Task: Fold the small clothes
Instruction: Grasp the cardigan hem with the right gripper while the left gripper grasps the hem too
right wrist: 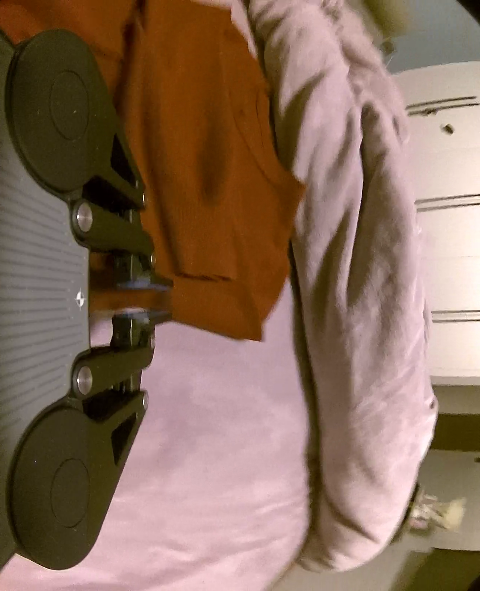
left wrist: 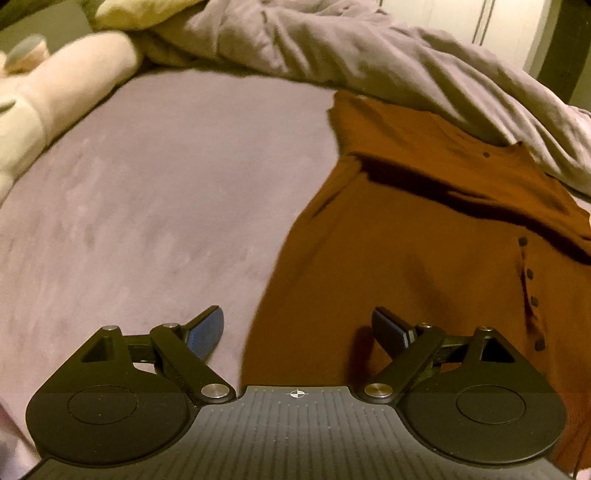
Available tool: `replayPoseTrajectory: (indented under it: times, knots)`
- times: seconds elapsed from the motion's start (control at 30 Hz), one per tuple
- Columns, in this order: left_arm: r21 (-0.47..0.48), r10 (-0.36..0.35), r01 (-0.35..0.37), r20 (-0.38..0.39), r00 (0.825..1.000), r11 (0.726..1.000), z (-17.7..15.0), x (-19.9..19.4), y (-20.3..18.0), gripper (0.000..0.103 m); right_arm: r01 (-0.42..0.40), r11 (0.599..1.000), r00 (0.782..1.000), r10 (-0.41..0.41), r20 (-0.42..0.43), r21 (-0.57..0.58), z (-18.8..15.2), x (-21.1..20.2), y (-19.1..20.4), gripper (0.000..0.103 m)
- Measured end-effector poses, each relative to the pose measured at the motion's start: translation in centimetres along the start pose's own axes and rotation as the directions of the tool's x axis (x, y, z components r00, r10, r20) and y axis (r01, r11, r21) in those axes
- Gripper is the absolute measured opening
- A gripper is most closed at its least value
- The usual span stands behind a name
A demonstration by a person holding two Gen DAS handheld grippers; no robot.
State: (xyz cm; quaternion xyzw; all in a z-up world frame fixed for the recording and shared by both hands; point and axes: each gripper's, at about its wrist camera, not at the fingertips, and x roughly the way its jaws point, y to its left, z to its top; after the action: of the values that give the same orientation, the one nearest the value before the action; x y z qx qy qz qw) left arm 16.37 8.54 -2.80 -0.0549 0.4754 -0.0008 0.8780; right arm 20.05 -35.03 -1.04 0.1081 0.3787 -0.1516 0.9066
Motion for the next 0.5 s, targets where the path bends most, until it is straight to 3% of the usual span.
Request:
replayPoseTrajectory:
  times: [0.03, 0.07, 0.3, 0.4, 0.5]
  knots:
    - [-0.009, -0.018, 0.018, -0.017, 1.000, 1.000, -0.3, -0.1, 0.5, 0.092, -0.026, 1.000, 1.000, 0.026, -0.008, 0.007, -1.1, -1.3, -0.4, 0.032]
    - [-0.016, -0.039, 0.039, -0.030, 0.999, 0.999, -0.6, -0.2, 0.8, 0.092, -0.047, 0.999, 0.999, 0.047, -0.019, 0.016, -2.2, -2.5, -0.7, 0.035]
    - [-0.070, -0.192, 0.186, -0.091, 0.977, 0.980, -2.1, -1.2, 2.4, 0.089, -0.149, 0.981, 0.974, 0.167, -0.153, 0.124, -11.9, -9.7, -3.8, 0.036]
    - [-0.138, -0.235, 0.219, -0.112, 0.966, 0.966, -2.5, -1.2, 3.2, 0.080, -0.173, 0.971, 0.959, 0.205, -0.197, 0.167, -14.4, -11.7, -4.5, 0.036]
    - [-0.173, -0.254, 0.231, -0.127, 0.959, 0.958, -3.0, -1.3, 3.6, 0.066, -0.242, 0.933, 0.924, 0.305, -0.231, 0.265, -16.0, -11.9, -5.3, 0.036]
